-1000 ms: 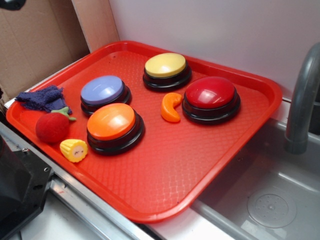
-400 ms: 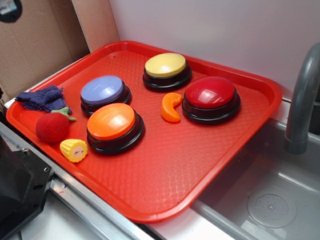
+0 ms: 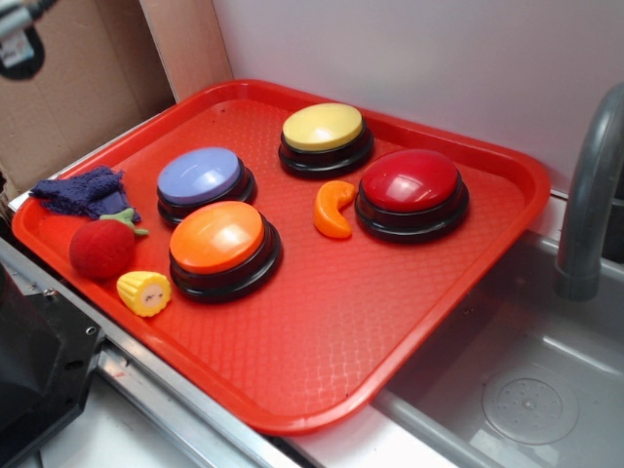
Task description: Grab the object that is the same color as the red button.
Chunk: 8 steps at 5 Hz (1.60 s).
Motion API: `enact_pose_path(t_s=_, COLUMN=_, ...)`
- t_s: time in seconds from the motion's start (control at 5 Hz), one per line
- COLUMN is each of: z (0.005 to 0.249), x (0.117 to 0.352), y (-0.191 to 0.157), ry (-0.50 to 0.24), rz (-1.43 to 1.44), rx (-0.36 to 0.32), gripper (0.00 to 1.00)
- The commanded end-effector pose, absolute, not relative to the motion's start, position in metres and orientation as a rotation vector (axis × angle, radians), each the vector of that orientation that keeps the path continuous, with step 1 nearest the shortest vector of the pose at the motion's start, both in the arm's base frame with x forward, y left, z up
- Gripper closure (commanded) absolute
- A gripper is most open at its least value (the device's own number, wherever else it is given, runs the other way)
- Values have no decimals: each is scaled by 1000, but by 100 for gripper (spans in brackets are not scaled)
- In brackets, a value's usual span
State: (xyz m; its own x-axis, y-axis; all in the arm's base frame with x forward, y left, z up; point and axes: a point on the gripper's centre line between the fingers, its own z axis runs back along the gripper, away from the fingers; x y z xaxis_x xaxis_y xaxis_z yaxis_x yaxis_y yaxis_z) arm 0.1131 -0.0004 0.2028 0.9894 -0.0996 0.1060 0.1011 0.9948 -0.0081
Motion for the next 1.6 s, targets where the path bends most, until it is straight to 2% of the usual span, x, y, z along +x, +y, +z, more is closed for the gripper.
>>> enact_pose_path(t_s=0.0, z=165, x=116, y=27, ry=-152, rz=-209, rx=-50, gripper=0)
enact_pose_path(t_s=0.2, z=137, x=117, y=39, ry=-116, rz=-179, rx=-13, gripper=0)
enact_pose_path(t_s=0.4, z=112, x=117, y=51, ry=-100, rz=-167, rx=-18, gripper=0)
enact_pose_path(t_s=0.8, z=71, x=120, y=64, ry=-61, rz=-142, rx=22, gripper=0)
enact_pose_path(t_s=1.0, z=53, x=124, y=67, ry=-46, rz=-130, rx=34, gripper=0)
enact_pose_path(t_s=1.4, z=34, x=125, y=72, ry=-33, rz=-79, rx=41, gripper=0)
